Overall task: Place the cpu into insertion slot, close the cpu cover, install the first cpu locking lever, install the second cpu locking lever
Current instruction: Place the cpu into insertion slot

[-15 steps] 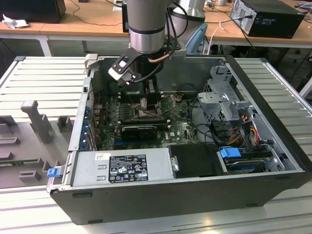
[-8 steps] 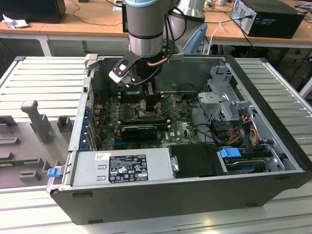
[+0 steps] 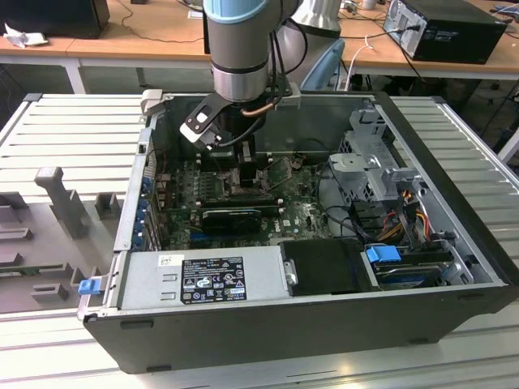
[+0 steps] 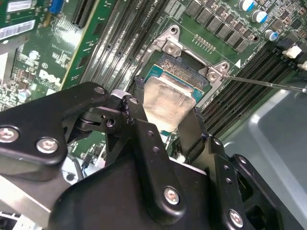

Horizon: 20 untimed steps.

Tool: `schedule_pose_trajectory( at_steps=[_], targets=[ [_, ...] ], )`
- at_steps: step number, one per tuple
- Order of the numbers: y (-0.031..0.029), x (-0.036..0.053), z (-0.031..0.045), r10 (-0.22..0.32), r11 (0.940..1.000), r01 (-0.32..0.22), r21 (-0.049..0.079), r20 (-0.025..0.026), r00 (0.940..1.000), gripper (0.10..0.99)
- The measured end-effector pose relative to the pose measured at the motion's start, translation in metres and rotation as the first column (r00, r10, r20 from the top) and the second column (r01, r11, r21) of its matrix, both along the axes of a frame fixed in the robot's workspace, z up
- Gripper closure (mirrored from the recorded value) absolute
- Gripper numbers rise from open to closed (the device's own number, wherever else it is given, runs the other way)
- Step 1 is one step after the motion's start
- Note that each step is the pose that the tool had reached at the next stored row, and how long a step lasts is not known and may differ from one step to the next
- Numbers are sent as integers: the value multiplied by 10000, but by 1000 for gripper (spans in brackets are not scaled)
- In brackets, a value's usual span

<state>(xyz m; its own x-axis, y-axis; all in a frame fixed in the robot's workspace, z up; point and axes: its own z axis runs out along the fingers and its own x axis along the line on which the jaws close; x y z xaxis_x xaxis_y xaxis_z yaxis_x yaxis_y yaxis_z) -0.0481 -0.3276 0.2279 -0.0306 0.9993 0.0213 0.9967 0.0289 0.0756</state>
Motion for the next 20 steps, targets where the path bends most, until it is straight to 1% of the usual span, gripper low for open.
schedule_pose_trajectory(
  at_steps=[3, 5, 10, 15, 17, 20],
  targets=[
    [16, -5, -60, -31, 10000, 31, 14, -1, 10000, 557],
    [21, -6, -82, -38, 10000, 38, 35, 0, 10000, 557],
    [50, -7, -146, -280, 9996, 280, 37, -1, 9996, 557],
    [81, -7, -211, -390, 9992, 390, 37, -1, 9992, 557],
    [86, -7, -226, -489, 9988, 489, 37, -1, 9988, 557],
    [93, -7, -277, -511, 9987, 511, 34, 1, 9987, 557]
  ],
)
